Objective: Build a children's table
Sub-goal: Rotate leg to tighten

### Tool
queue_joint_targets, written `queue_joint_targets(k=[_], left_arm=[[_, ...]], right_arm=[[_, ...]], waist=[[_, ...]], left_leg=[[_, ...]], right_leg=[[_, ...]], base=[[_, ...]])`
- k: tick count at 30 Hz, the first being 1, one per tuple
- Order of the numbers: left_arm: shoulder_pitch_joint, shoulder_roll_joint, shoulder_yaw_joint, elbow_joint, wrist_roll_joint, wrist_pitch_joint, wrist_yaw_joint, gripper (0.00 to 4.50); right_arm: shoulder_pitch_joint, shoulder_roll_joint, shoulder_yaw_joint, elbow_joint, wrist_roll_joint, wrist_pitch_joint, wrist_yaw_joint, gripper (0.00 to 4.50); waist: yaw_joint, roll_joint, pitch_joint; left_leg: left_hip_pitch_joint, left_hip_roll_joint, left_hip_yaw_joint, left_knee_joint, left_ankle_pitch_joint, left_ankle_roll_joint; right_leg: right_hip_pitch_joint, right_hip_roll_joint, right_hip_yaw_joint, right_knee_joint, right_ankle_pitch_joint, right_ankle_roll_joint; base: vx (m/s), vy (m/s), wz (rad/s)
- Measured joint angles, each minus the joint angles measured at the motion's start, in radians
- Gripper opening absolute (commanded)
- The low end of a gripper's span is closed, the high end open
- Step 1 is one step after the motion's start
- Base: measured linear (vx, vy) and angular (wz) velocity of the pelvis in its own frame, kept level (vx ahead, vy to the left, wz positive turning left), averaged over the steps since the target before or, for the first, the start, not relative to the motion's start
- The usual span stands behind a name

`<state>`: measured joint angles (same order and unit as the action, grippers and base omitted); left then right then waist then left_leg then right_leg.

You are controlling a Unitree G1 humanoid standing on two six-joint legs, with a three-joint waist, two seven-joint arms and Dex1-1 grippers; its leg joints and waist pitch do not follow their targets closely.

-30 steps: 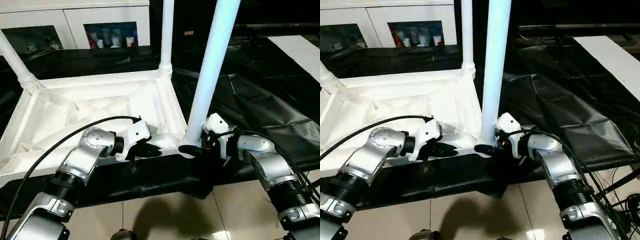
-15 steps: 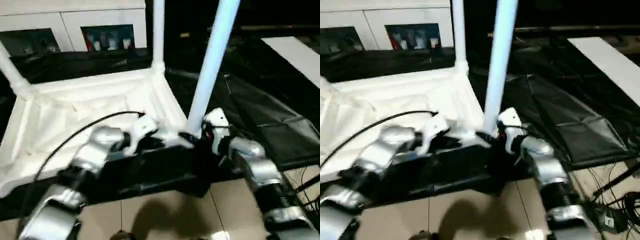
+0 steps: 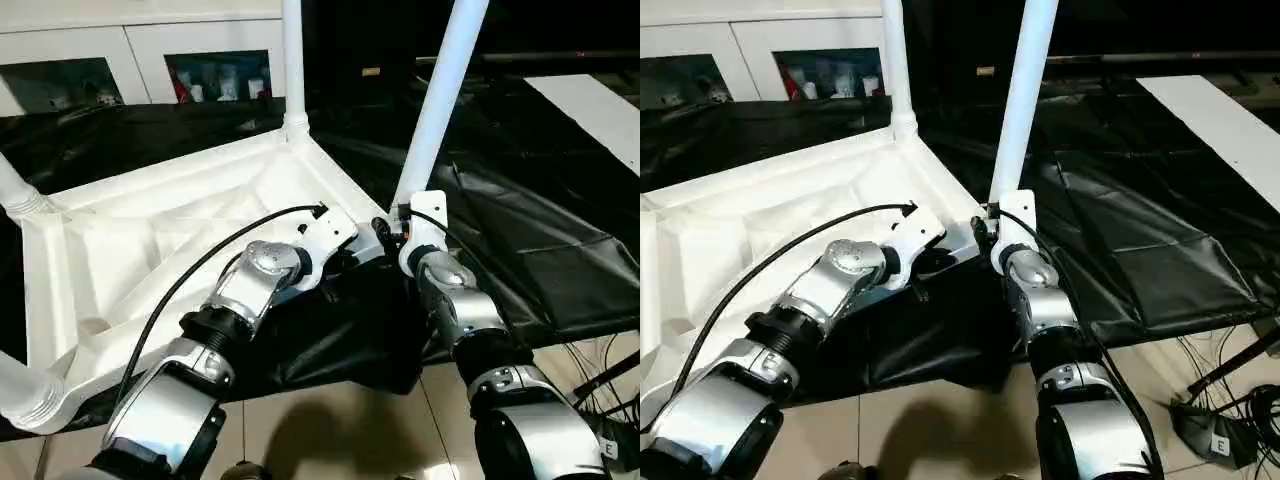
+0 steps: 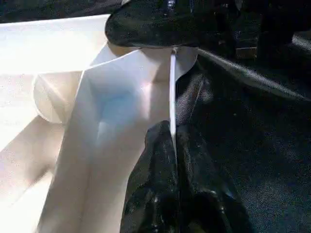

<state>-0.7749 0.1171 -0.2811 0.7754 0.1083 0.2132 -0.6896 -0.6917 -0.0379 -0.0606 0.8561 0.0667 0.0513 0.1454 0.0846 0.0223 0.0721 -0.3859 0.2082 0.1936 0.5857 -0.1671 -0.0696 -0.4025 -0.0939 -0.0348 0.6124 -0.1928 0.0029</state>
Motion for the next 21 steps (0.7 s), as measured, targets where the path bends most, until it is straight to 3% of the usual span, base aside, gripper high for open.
queue_joint_targets(k=[4,8,13,21], left_arm=[[0.031,0.059,0.002,-0.044,-0.011,-0.026,-0.063,0.0],[0.069,0.118,0.003,-0.103,-0.021,-0.04,-0.135,0.0],[0.147,0.201,-0.006,-0.222,-0.063,-0.051,-0.305,0.0],[0.189,0.243,-0.028,-0.283,-0.095,-0.057,-0.422,0.0]], right_arm=[[0.038,-0.025,0.031,-0.047,0.008,-0.022,0.162,3.56],[0.077,-0.086,0.076,-0.119,0.028,0.008,0.316,3.91],[0.142,-0.257,0.18,-0.273,0.05,0.029,0.655,3.91],[0.182,-0.341,0.231,-0.345,0.047,0.035,0.859,3.91]], waist=[[-0.01,0.0,0.0],[-0.012,0.0,0.0],[0.003,0.0,0.0],[0.013,0.001,0.0]], left_leg=[[-0.001,0.001,-0.001,-0.001,0.0,0.0],[-0.002,0.001,-0.001,-0.001,0.0,0.0],[-0.003,0.001,0.001,0.0,0.0,0.002],[-0.003,0.001,0.002,0.002,0.0,0.001]], right_leg=[[-0.002,0.002,-0.002,0.001,0.0,0.0],[-0.002,0.002,-0.003,-0.001,0.0,0.0],[-0.002,0.001,-0.002,-0.002,-0.001,0.0],[-0.001,0.0,-0.001,-0.001,-0.001,0.0]], base=[[0.0,0.0,0.0],[0.0,0.0,0.0],[0.0,0.0,0.0],[0.0,0.0,0.0]])
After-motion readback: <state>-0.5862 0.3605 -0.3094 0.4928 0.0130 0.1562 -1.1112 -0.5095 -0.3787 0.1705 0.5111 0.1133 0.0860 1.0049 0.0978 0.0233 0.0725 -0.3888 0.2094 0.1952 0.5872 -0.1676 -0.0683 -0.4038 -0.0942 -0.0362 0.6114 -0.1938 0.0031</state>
